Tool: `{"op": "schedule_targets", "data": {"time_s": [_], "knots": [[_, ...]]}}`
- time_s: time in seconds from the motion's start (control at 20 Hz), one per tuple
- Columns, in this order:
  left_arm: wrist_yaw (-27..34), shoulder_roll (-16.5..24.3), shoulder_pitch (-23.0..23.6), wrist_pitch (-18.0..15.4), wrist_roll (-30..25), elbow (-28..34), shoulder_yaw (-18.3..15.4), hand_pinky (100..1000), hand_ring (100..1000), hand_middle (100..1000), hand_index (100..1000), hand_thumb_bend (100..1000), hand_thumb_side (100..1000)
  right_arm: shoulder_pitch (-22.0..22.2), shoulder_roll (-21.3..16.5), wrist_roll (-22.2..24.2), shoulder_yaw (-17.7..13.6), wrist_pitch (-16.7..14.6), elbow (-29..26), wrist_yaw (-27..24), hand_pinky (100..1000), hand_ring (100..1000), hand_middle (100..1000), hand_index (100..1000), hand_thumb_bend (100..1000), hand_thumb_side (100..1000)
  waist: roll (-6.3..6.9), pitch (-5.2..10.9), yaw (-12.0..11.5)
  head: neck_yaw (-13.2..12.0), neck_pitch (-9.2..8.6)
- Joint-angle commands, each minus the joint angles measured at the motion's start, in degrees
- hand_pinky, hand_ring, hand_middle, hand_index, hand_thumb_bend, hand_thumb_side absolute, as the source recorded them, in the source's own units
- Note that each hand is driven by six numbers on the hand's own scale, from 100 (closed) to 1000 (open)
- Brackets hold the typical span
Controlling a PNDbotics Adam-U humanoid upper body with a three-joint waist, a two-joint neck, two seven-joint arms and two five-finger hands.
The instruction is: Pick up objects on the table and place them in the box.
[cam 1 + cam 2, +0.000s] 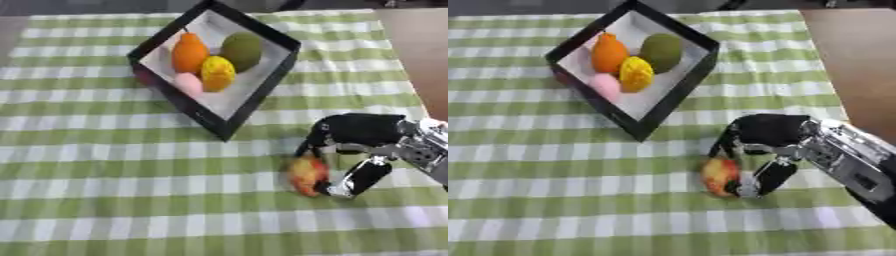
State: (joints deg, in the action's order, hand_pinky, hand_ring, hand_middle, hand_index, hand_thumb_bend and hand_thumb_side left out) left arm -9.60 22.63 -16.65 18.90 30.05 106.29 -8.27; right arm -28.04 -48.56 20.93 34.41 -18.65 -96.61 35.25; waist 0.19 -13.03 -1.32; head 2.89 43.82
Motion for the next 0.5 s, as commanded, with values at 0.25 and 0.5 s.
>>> {"op": "schedule_targets", "data": {"time_s": [0.25,0.5], "knots": [[0.3,0.6,-0.1,0.0,0.4,1.2,-0.5,780,683,636,769,278,427,-1.4,-3.6,-8.2,-1.2,1.8,-1.7,-0.6,760,614,418,664,101,389,0.31,1.38,0.1,-0.4,0.29],[0.3,0.7,0.0,0.0,0.6,1.2,-0.6,780,684,637,769,276,428,-1.0,-5.6,-10.6,-1.6,1.5,-3.4,-2.4,755,612,432,668,100,358,0.14,1.41,0.2,-0.8,0.29]]}}
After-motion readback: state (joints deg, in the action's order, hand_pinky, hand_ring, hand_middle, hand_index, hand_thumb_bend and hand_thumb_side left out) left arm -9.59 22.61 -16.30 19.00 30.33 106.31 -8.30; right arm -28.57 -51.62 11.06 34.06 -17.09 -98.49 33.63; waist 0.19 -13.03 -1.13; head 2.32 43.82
